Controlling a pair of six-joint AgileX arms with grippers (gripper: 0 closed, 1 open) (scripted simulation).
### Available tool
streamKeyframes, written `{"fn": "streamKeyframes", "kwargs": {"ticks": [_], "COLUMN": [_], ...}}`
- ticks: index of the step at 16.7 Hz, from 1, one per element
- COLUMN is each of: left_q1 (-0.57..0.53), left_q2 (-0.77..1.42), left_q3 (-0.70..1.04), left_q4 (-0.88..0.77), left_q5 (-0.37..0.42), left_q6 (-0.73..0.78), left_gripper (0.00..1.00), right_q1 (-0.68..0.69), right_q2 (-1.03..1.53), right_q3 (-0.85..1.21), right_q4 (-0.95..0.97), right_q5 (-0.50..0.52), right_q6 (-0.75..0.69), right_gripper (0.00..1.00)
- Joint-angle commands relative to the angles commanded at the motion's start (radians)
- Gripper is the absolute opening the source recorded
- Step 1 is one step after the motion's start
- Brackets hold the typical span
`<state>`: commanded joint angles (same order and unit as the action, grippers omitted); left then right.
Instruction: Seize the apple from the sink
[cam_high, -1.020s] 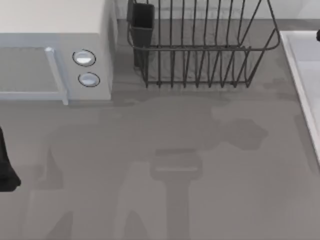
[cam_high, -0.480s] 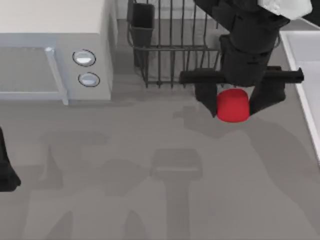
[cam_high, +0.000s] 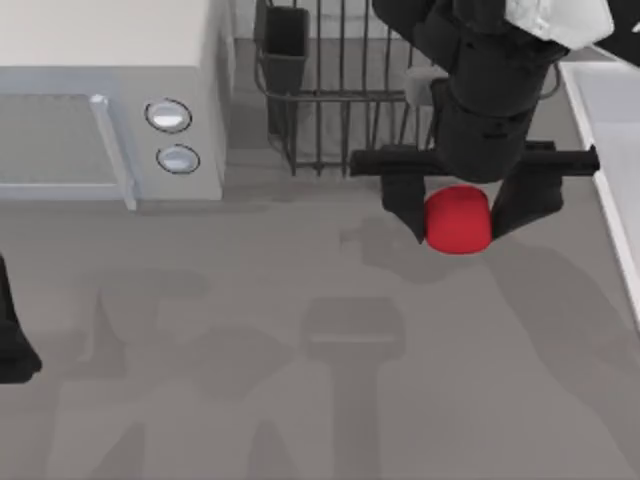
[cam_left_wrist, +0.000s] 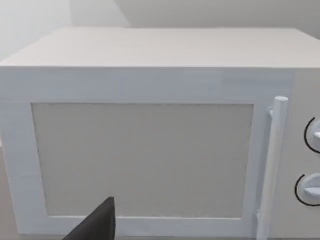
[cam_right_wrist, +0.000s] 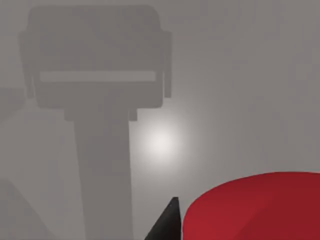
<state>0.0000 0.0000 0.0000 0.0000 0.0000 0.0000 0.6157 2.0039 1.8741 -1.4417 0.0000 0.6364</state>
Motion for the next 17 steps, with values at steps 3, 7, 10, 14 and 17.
{"fn": "streamKeyframes", "kwargs": {"ticks": [3, 7, 10, 14, 17], "left_q1": [0.000, 0.000, 0.000, 0.000, 0.000], "left_q2": [0.000, 0.000, 0.000, 0.000, 0.000], "left_q3": [0.000, 0.000, 0.000, 0.000, 0.000], "left_q4": [0.000, 0.000, 0.000, 0.000, 0.000], "left_q5": [0.000, 0.000, 0.000, 0.000, 0.000], "left_q6": [0.000, 0.000, 0.000, 0.000, 0.000], "left_gripper": [1.00, 1.00, 1.00, 1.00, 1.00], "right_q1": [0.001, 0.004, 0.006, 0.007, 0.007], "right_q2": [0.007, 0.022, 0.036, 0.039, 0.039], "right_q3": [-0.068, -0.241, -0.353, -0.377, -0.377], "right_q4": [0.069, 0.274, 0.392, 0.417, 0.417], "right_q5": [0.000, 0.001, 0.002, 0.002, 0.002], "right_q6": [0.000, 0.001, 0.003, 0.003, 0.003], "right_gripper": [0.00, 0.00, 0.00, 0.00, 0.15]}}
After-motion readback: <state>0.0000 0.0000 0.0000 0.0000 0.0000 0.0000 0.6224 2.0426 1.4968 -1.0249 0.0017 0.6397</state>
